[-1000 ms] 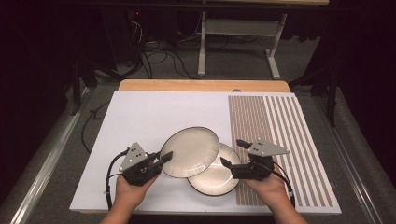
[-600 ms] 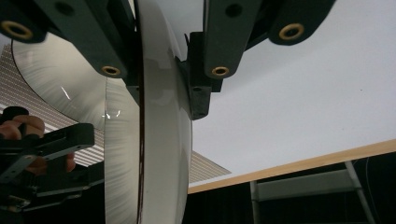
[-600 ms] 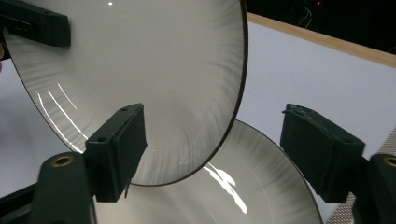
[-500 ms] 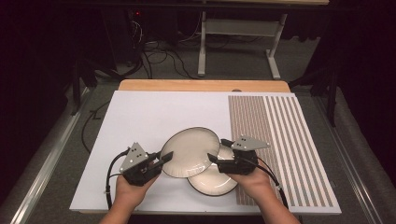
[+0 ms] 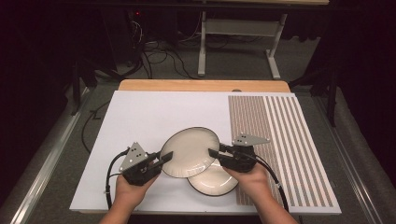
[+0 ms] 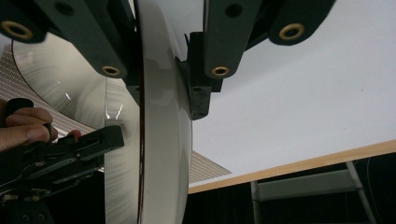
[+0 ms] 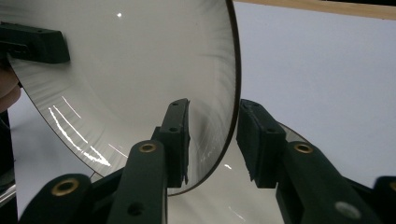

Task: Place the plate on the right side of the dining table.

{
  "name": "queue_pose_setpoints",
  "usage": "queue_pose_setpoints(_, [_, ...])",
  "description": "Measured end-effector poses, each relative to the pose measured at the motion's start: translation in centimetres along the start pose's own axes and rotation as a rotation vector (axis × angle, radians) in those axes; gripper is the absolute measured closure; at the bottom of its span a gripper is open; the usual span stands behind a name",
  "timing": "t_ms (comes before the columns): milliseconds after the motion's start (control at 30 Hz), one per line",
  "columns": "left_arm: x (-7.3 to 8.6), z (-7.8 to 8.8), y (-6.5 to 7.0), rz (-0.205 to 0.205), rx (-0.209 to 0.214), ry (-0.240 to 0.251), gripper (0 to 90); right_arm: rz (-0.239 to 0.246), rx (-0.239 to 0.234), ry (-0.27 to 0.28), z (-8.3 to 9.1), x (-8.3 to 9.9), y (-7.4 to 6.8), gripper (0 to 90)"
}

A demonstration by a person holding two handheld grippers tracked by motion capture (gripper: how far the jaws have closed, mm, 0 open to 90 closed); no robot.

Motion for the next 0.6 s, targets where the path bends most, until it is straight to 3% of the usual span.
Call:
queue_pose_setpoints(133, [0.05,-0.01,-0.08,0.014,-0.001,-0.002,77.8,-0.020,-0.016,0.006,-0.15,-0.04,-0.04,74.5])
queue_pose_setpoints(167, [0.06,0.00,-0.08,0.015,0.000,-0.002,77.8,-0.027,-0.016,0.008,-0.17,-0.04,0.17,79.7])
queue_pose_setpoints(400, [0.10,0.04,-0.15,0.041,0.008,0.002,78.4,-0.066,-0.031,0.008,0.02,-0.09,0.36,83.4])
queue_pose_setpoints(600, [0.12,0.23,-0.25,0.091,0.024,0.007,79.9,-0.055,-0.031,0.015,0.31,-0.21,0.19,84.5])
Point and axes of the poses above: each handheld gripper's, and its own axes: z roughly backward along the jaws, x roughly out of its underside, y roughly to its right, the point moved 3 cm from there along -z, roughly forward along the jaws, and after that the axes turned 1 degree about y, right-handed, at the moved point
